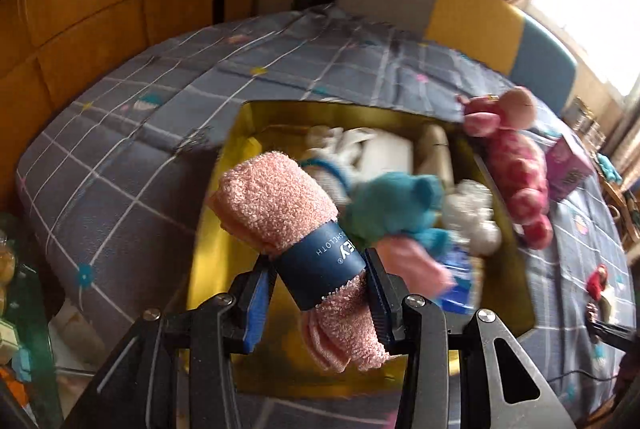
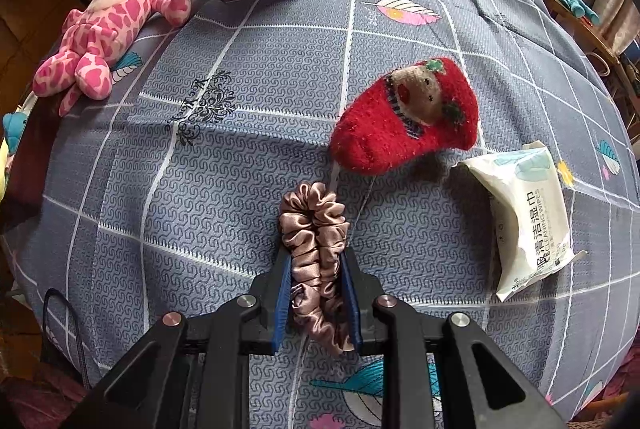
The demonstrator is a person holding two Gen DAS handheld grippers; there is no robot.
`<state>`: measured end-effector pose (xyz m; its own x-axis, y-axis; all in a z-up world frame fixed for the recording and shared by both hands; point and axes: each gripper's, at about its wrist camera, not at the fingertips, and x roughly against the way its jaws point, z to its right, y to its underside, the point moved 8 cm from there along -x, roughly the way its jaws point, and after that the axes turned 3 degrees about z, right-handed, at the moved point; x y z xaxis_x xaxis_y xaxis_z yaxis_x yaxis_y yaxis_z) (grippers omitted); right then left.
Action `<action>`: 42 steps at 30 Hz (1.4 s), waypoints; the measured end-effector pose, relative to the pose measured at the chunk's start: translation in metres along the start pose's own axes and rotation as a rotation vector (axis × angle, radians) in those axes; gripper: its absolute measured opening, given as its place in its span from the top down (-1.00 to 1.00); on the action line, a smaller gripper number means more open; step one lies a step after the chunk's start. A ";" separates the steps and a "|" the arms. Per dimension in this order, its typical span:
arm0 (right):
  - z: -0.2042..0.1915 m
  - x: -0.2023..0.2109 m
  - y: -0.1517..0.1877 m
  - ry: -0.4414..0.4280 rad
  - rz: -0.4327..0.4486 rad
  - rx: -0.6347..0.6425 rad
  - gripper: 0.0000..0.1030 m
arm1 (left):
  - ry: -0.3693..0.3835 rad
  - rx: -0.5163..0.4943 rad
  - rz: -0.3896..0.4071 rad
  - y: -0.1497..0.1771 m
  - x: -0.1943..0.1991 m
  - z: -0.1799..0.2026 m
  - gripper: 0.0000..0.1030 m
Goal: Organize soft objects
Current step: 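Carry the pink towel into the gold tray and open the left gripper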
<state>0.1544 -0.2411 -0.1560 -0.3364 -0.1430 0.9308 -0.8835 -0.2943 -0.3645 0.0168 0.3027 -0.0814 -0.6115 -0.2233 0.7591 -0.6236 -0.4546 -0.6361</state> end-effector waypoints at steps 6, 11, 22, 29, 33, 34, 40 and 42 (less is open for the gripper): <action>0.001 0.000 0.000 0.000 0.000 -0.001 0.55 | -0.023 -0.050 -0.048 -0.007 -0.029 -0.004 0.15; 0.001 0.000 -0.001 0.004 0.002 0.001 0.55 | -0.048 -0.055 -0.101 -0.012 -0.060 -0.004 0.07; 0.000 0.000 -0.001 0.011 0.005 0.005 0.55 | -0.114 -0.022 -0.033 -0.012 -0.046 -0.011 -0.07; -0.001 0.000 -0.002 0.018 0.005 0.013 0.55 | -0.097 -0.010 0.079 -0.011 0.000 0.005 -0.09; -0.002 0.001 -0.002 0.030 0.009 0.025 0.55 | -0.072 -0.020 0.106 -0.006 0.019 0.019 -0.10; -0.003 0.001 -0.001 0.032 0.010 0.027 0.55 | -0.064 -0.023 0.110 -0.004 0.022 0.023 -0.10; -0.006 0.001 -0.001 0.051 0.015 0.045 0.58 | -0.058 -0.054 0.130 0.010 0.039 0.040 -0.11; -0.007 0.001 -0.001 0.061 0.016 0.054 0.58 | -0.055 -0.061 0.134 0.014 0.042 0.043 -0.11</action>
<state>0.1524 -0.2342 -0.1549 -0.3709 -0.0910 0.9242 -0.8593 -0.3436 -0.3788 0.0034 0.2494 -0.0521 -0.6649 -0.3262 0.6719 -0.5674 -0.3643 -0.7384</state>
